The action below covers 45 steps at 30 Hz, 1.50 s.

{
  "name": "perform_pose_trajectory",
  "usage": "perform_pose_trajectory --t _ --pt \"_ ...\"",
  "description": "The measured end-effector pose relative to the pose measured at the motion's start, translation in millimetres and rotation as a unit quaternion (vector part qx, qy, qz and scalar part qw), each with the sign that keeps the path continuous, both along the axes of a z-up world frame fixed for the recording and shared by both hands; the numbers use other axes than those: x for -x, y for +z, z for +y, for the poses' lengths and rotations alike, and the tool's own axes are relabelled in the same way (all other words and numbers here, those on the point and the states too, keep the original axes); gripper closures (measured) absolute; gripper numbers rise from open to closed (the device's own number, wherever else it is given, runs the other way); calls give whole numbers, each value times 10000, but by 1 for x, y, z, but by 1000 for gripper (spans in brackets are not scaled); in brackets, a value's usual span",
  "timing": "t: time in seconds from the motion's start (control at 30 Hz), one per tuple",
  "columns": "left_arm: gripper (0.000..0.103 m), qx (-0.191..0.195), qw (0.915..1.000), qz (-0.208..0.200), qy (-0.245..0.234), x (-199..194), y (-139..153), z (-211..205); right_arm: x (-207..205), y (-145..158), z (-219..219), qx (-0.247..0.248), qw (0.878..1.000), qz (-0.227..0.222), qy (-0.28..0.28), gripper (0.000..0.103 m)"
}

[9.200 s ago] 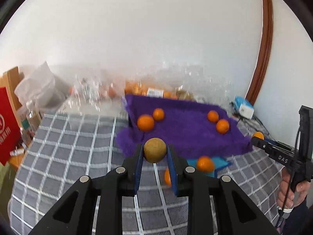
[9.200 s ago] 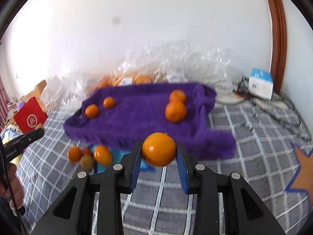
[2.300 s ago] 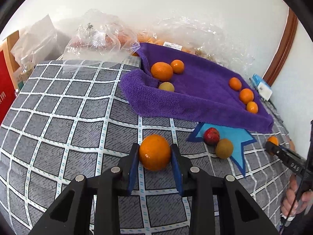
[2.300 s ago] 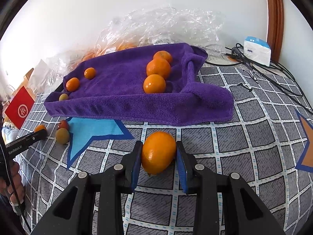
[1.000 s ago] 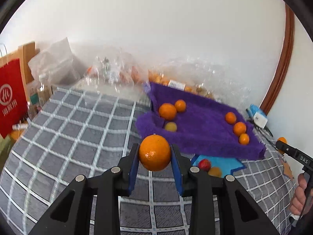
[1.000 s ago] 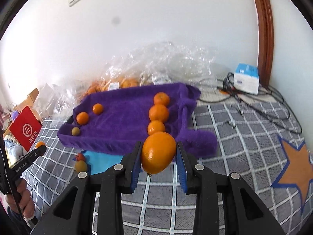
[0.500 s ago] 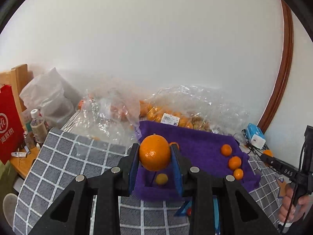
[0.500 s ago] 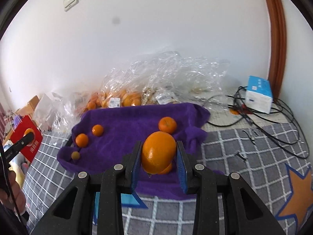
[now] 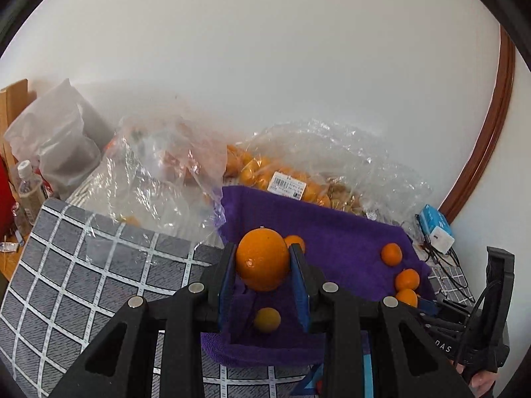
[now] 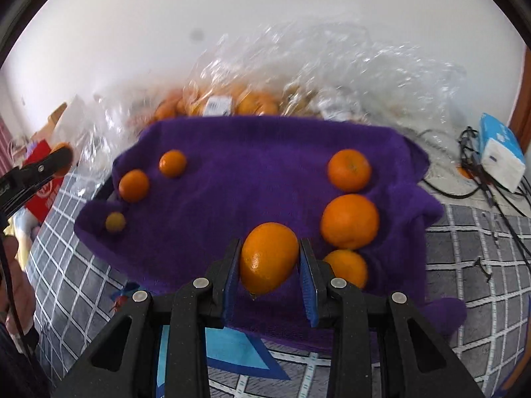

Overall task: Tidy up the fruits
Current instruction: 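Lift both held oranges and carry them over the purple towel, then open the right tool to drop its orange while the left tool drops its orange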

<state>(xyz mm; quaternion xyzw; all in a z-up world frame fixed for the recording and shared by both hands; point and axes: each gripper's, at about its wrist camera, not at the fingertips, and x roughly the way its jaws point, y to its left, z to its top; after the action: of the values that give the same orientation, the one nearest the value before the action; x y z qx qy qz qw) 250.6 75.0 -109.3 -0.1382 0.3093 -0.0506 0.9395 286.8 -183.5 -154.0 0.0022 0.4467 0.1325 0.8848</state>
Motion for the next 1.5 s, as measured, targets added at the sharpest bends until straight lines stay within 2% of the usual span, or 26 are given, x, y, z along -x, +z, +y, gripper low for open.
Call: perform_pose_trajectory --t 0.23,0.33,0.5,0.57,0.63,0.67,0.8,0.93,1.03,1.17,1.3,1.5 --pt "73 197 9990 369 -169 -10 -21 1 0 -14 4 121 9998 144 7 70" --pt "73 152 9986 430 -280 -12 -25 -4 0 -16 1 61 9999 145 -22 69" --pt "73 -16 9978 513 -410 -12 -27 -16 5 -7 -6 -43 9999 84 -73 64" --pt "73 -64 9972 525 -528 -11 -23 -24 13 5 -9 -75 9998 -144 -62 64" --pt "73 -166 9962 569 -640 -13 -20 -35 21 15 -14 -109 9991 -394 -73 53" --pt "73 -225 9957 588 -686 -14 -19 -40 25 19 -17 -104 9985 -532 -102 51" --pt "73 -640 9923 775 -719 -24 -25 -63 29 29 -32 -7 9967 -731 -350 51" --pt "73 -978 9883 988 -626 -34 -33 -75 27 29 -48 -198 9960 -660 -569 51" --pt "73 -1277 9846 1075 -526 -37 -38 -82 26 27 -56 -146 9953 -645 -710 51" --pt "73 -1265 9829 1217 -560 -37 -45 -83 26 27 -59 -145 9947 -668 -769 51" --pt "73 -1349 9830 1166 -440 -30 -41 -81 26 26 -55 -126 9949 -678 -737 51" --pt "68 -1398 9862 761 -464 2 -16 -69 31 27 -45 -110 9956 -644 -670 51"
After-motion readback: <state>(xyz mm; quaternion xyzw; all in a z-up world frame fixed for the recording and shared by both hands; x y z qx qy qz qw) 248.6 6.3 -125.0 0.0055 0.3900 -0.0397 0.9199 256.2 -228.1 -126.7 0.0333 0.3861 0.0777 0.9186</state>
